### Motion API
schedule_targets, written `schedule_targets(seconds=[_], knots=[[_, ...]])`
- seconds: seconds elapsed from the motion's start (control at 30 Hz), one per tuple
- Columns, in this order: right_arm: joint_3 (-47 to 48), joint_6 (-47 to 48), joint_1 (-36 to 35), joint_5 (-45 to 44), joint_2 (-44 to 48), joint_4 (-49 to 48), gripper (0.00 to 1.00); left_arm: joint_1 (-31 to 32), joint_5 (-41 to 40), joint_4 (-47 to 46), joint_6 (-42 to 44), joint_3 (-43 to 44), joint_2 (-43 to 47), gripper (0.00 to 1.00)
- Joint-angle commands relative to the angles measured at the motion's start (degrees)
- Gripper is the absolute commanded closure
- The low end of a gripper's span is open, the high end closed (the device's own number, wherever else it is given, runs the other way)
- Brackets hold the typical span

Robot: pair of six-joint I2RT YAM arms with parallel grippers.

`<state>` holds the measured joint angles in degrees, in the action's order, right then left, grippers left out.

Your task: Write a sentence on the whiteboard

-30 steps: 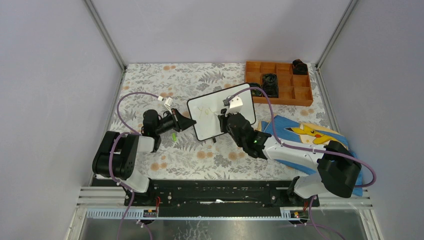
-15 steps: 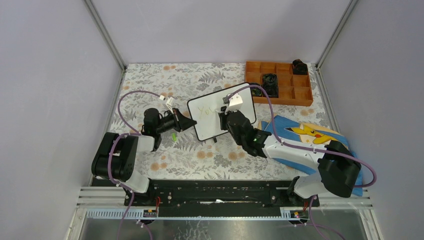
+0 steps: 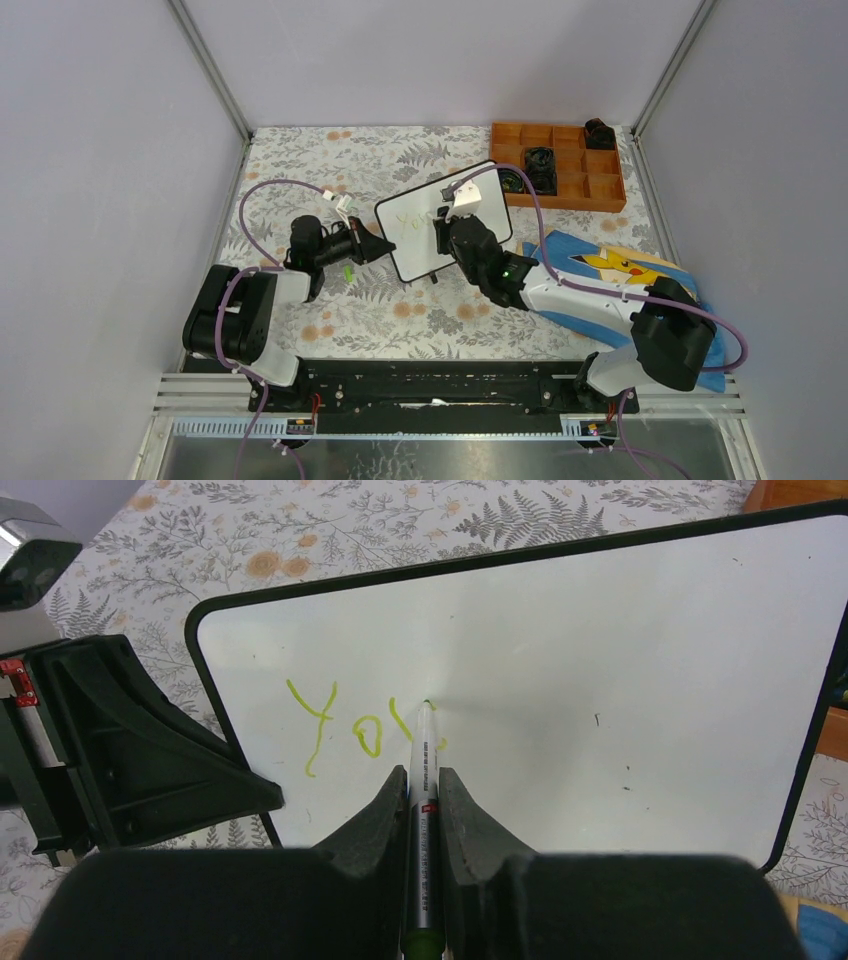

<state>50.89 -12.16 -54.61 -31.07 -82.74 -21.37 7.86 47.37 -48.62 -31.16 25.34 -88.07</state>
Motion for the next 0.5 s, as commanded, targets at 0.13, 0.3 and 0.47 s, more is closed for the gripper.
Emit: schedule_targets(seconds=[0.13,0.3,0.47], knots=[[3.84,1.22,0.73,-1.84,-1.02,-2.08,1.00,0.14,-2.11,4.59,2.15,0.50,0.09,1.00],[4.04,1.53,0.99,-1.87,-1.15,-2.15,1.00,0.14,-2.20,4.70,2.28,0.59,0.09,1.00],[3.20,1.32,1.16,-2.02,-1.05,-1.76,1.00,0.14,-2.29,4.83,2.37,0.58,0.20,1.00]])
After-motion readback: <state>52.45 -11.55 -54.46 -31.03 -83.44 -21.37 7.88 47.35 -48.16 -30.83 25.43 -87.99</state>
